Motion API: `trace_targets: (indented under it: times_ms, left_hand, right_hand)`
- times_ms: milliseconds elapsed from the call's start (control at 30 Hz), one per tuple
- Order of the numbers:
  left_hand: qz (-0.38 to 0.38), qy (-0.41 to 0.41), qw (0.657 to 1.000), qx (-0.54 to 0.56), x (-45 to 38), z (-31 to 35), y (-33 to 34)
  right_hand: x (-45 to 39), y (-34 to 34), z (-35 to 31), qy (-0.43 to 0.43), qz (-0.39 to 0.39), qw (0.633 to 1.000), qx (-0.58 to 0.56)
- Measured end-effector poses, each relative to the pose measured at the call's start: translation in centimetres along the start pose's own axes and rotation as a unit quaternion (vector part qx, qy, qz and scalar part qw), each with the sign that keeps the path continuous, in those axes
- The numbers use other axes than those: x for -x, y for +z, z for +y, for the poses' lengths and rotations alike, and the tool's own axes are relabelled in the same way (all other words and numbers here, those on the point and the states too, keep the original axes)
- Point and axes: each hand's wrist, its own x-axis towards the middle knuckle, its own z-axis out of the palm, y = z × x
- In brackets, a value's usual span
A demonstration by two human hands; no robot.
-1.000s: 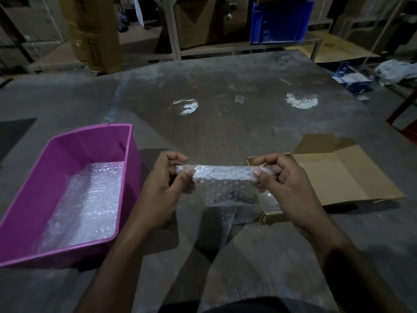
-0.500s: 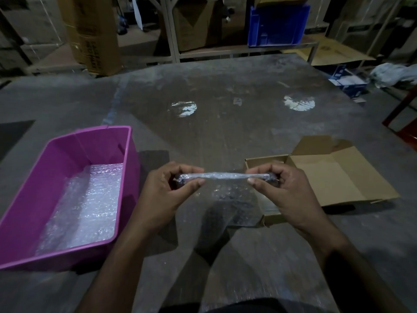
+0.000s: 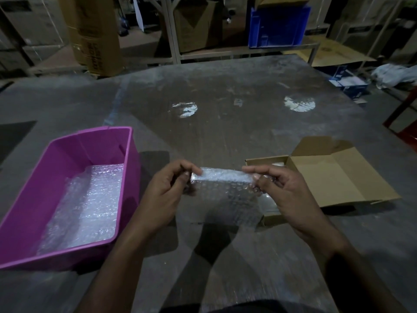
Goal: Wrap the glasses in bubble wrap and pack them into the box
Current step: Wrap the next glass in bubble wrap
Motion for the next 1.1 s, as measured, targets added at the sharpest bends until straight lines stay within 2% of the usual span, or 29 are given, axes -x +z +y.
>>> trace_targets:
  times_ms: [133, 233, 367, 467, 567, 700, 900, 1100]
  left_hand:
    - [-0.024, -0.007, 1.000, 0.000, 0.2, 0.7, -0.2]
    - [-0.033, -0.010, 0.999, -0.033, 0.2, 0.5, -0.3]
    - [0.010, 0.016, 0.998, -0.059, -0.1, 0.2, -0.1]
    - [0.020, 0.034, 0.996, -0.075, -0.4, 0.0, -0.5]
    - [-0.018, -0.003, 1.000, -0.014, -0.2, 0.2, -0.6]
    - [0.003, -0.032, 0.998, 0.051, -0.1, 0.4, -0.1]
    - [-0.006, -0.027, 0.999, 0.026, -0.3, 0.8, -0.1]
    - [-0.048, -0.039, 0.998, 0.002, 0.0, 0.8, -0.4]
  right_hand:
    - [0.1, -0.2, -0.1, 0.029, -0.016, 0.999, -0.037]
    - [-0.1, -0.3, 0.3, 0.025, 0.000, 0.999, 0.025]
    - [-0.4, -0.2, 0.7, -0.003, 0.022, 0.997, 0.067]
    - [-0.5, -0.3, 0.7, 0.001, 0.032, 0.998, 0.054]
    - [-0.6, -0.2, 0.6, 0.014, 0.021, 1.000, -0.009]
    - [-0.7, 0.0, 0.8, 0.011, 0.006, 1.000, 0.001]
    - [-0.5, -0.2, 0.7, 0.047, -0.040, 0.997, -0.045]
    - [-0.9, 0.1, 1.3, 0.036, 0.018, 0.999, 0.033]
